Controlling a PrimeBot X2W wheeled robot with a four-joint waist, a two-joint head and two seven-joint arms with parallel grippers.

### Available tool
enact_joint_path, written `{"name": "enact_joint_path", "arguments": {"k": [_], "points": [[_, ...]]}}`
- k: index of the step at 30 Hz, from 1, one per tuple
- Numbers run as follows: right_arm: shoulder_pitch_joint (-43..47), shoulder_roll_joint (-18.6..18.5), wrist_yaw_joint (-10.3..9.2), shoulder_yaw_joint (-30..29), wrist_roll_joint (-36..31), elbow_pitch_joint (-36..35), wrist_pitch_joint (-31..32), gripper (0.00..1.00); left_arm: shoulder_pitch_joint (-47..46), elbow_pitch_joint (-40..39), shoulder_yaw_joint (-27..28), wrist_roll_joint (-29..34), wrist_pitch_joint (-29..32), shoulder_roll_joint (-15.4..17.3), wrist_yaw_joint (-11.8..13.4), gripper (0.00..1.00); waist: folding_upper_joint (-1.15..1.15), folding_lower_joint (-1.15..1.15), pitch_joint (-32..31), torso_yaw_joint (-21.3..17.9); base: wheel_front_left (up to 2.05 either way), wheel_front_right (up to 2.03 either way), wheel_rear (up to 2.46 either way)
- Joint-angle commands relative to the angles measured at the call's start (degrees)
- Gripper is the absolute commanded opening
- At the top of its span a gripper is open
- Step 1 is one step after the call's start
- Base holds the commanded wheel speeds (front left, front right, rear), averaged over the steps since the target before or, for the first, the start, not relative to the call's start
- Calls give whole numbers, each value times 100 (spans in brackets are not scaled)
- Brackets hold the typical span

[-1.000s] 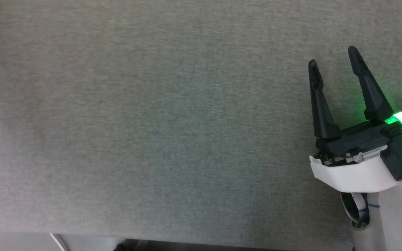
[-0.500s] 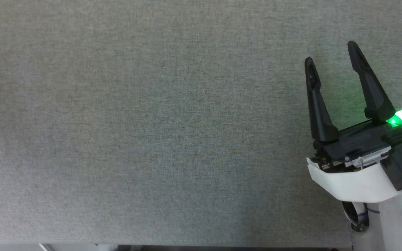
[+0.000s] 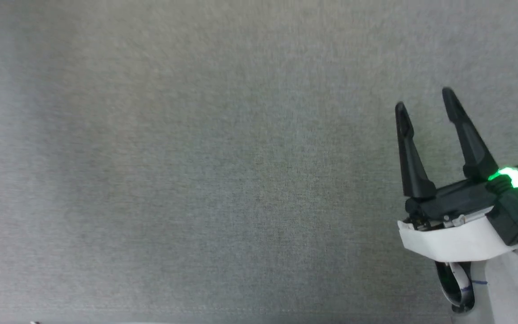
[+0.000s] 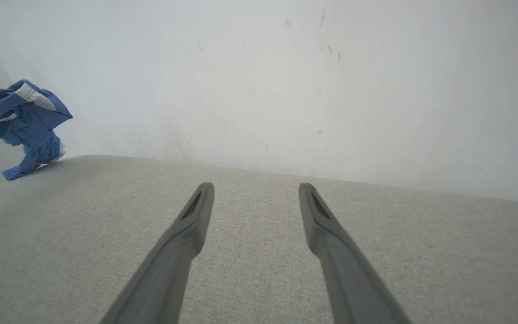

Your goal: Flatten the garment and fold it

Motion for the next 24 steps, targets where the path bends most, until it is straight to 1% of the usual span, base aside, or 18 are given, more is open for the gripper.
{"name": "enact_joint_path", "arguments": {"k": [1,3,5,9,11,14,17,20,24], "points": [[81,-5,-12,-36,72,63,-25,100,86,-43,-63,119,-359,-70,70,0,1,0,-805,148,0,0,0],[177,-5,-12,-102,124,143,-26,100,102,-159,-130,292,-619,-145,130,0,1,0,-1036,186,0,0,0],[281,-5,-12,-155,195,203,-26,100,155,-434,-125,488,-692,-205,256,0,1,0,-1270,202,0,0,0],[514,-5,-12,-280,330,271,-26,100,594,-1718,326,908,-701,-344,470,0,1,0,-1659,207,0,0,0],[631,-5,-12,-345,392,321,-26,100,940,-2316,587,1102,-702,-519,534,0,1,0,-1861,187,0,0,0],[800,-5,-12,-446,458,365,-26,100,1463,-2981,933,1312,-702,-834,527,0,1,0,-2118,145,0,0,0],[965,-5,-12,-534,504,412,-26,100,1937,-3391,1071,1487,-703,-1173,460,0,1,0,-2344,78,0,0,0],[1131,-5,-12,-604,529,464,-26,100,2374,-3714,1070,1606,-703,-1516,386,0,1,0,-2551,-6,0,0,0],[1334,-5,-12,-671,557,501,-26,100,2949,-3995,874,1671,-703,-1949,263,0,1,0,-2751,-141,0,0,0]]}}
